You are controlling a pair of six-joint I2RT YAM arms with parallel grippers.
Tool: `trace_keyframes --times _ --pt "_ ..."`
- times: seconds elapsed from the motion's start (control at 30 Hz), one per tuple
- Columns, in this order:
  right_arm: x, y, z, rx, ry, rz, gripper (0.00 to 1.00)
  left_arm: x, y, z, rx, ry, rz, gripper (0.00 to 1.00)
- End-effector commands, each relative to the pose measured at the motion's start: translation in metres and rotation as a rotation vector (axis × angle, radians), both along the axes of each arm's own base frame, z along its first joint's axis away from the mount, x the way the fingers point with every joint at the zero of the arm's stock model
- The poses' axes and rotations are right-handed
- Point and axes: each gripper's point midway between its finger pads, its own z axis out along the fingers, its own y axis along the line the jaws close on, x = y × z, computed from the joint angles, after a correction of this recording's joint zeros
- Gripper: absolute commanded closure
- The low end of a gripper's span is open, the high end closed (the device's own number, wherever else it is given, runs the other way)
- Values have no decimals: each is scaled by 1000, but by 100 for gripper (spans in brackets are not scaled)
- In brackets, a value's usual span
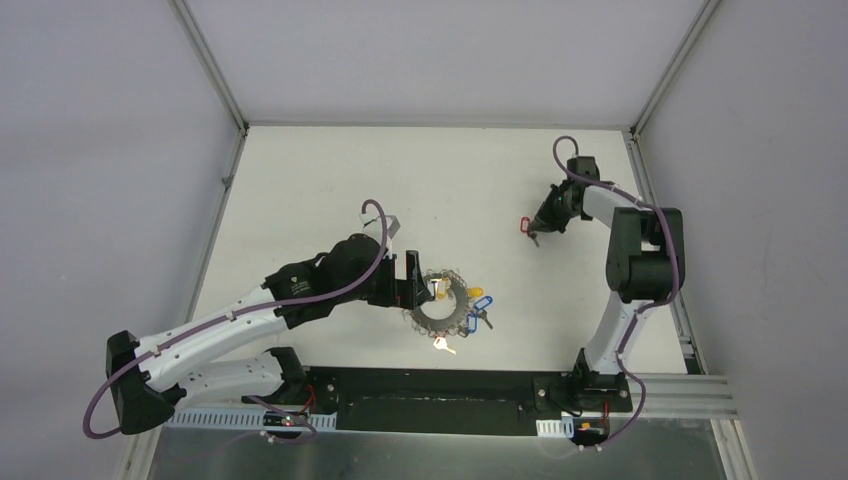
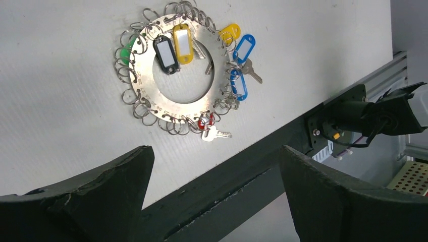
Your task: Put the keys on the keyring
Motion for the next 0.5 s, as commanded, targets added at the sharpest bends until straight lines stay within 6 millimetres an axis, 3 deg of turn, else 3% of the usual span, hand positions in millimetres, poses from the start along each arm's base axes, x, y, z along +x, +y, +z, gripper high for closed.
trace_keyframes --times 0.0,0.13,0.23,0.37,0.47 --pt "-78 20 -7 91 143 32 99 2 4 15 -41 -36 12 1" --pt "-131 27 0 147 167 30 98 -2 4 12 -58 -5 24 1" --pt "-152 26 18 146 135 29 95 -5 3 9 -72 32 34 1" --pt "-156 25 57 142 18 47 86 -8 -2 0 -73 87 40 2" --pt "-154 32 82 172 -51 89 67 -10 -10 -7 -56 125 10 2"
